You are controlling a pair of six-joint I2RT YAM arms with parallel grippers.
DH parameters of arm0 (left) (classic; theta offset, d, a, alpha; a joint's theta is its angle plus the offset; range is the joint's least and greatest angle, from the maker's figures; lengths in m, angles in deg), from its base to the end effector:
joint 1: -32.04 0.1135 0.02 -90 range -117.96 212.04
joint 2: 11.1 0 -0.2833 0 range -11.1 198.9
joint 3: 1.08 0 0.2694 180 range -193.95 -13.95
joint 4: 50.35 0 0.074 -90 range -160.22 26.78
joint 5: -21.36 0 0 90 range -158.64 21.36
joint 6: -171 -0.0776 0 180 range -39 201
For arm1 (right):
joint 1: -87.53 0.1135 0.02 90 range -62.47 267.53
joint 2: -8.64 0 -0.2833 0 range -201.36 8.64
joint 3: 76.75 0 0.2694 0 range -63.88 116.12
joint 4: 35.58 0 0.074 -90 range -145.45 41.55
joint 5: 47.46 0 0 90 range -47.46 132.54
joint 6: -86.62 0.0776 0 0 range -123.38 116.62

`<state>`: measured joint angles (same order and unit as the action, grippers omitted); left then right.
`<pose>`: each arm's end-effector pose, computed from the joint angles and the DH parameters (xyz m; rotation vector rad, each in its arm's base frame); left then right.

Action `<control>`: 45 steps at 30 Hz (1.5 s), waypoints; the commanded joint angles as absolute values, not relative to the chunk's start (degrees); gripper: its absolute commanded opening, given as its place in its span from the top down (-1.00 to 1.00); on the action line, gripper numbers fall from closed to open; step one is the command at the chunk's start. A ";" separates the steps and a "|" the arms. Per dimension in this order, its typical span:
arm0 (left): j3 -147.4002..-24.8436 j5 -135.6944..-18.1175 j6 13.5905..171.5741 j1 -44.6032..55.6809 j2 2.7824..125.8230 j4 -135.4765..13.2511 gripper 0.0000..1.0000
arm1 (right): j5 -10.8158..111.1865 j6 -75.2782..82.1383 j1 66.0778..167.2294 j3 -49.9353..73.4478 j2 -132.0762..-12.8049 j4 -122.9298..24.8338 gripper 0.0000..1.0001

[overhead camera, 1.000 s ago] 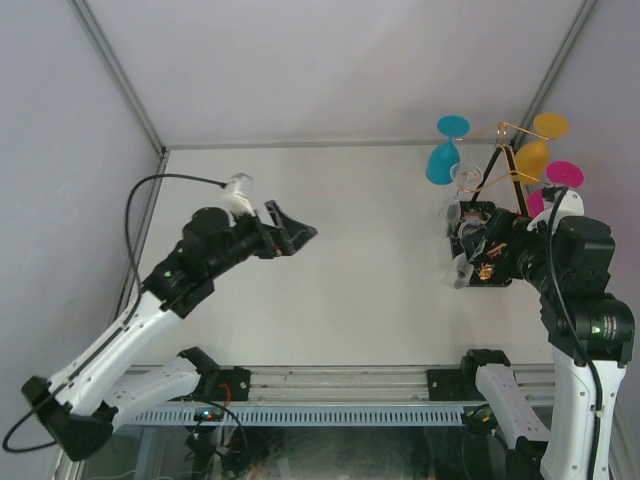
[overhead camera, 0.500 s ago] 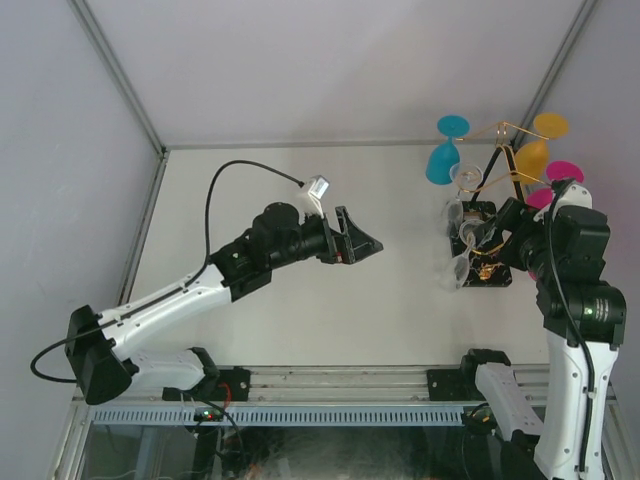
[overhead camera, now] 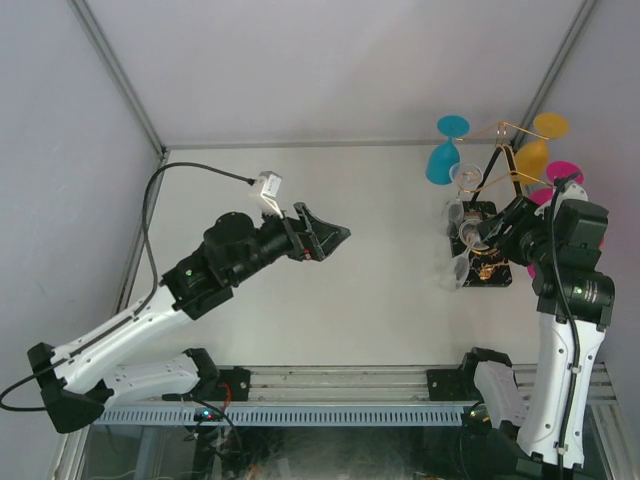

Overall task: Take the wine glass off the wine glass rack
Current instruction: Pick up the wine glass from the wine rack.

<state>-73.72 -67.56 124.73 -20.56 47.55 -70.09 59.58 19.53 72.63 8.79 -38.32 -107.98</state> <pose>0.1742 -0.2254 0.4054 0.1261 1.8274 -1.2227 0.1608 -0.0193 0.4061 0.5345 2.0917 0.4018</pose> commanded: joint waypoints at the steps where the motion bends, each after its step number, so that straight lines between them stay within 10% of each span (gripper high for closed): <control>1: -72.40 -53.74 117.05 -20.09 42.54 -80.08 -1.00 | 60.60 21.75 72.32 8.80 -37.99 -104.94 -0.08; 45: -69.70 -53.75 118.02 -11.64 31.60 -87.24 -1.00 | 64.10 37.51 70.99 -1.78 -28.95 -99.24 0.37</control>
